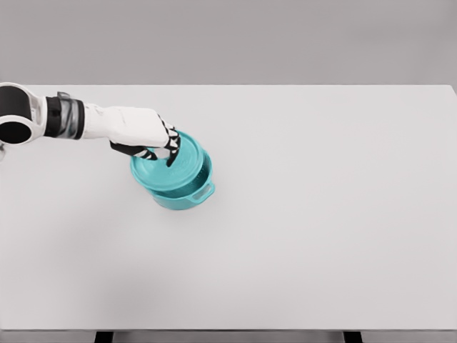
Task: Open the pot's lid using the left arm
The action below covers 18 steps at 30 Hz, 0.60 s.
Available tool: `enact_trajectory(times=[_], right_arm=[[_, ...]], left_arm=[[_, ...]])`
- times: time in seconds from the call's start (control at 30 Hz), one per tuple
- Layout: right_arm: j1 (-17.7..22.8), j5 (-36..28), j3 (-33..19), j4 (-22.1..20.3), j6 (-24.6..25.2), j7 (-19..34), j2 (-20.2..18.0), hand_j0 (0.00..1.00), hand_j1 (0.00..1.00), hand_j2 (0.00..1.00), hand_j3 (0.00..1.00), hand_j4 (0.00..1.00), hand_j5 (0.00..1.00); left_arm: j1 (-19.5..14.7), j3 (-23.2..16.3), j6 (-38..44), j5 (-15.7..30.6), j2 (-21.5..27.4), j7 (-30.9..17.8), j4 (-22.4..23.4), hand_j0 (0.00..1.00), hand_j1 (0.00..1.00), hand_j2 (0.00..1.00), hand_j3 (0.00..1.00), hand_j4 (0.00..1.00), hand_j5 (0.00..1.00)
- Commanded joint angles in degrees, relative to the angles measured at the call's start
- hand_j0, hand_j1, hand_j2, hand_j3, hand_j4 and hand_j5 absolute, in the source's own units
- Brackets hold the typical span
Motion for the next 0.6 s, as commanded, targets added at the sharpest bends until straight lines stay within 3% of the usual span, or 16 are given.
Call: enact_trajectory(times=[0.0,0.17,0.47,0.57], right_arm=[[0.0,0.0,0.0,0.0,0.0,0.0,0.0,1.0,1.0,1.0,1.0,1.0,1.0],[0.0,0.0,0.0,0.0,0.0,0.0,0.0,1.0,1.0,1.0,1.0,1.0,1.0],[0.0,0.0,0.0,0.0,0.0,0.0,0.0,1.0,1.0,1.0,1.0,1.0,1.0],[0.0,0.0,0.0,0.0,0.0,0.0,0.0,1.0,1.0,1.0,1.0,1.0,1.0]], left_arm=[[-0.2,0.1,0.1,0.2,3.1,0.0,0.0,0.38,0.38,0.38,0.38,0.38,0.38],[-0.2,0.2,0.1,-0.3,11.6,0.0,0.3,0.38,0.38,0.38,0.38,0.38,0.38],[0.4,0.3,0.1,-3.2,11.9,0.0,4.7,0.39,0.39,0.39,0.39,0.39,0.39],[0.7,0.3,0.1,-3.2,11.7,0.0,4.9,0.49,0.49,0.49,0.49,0.49,0.49]])
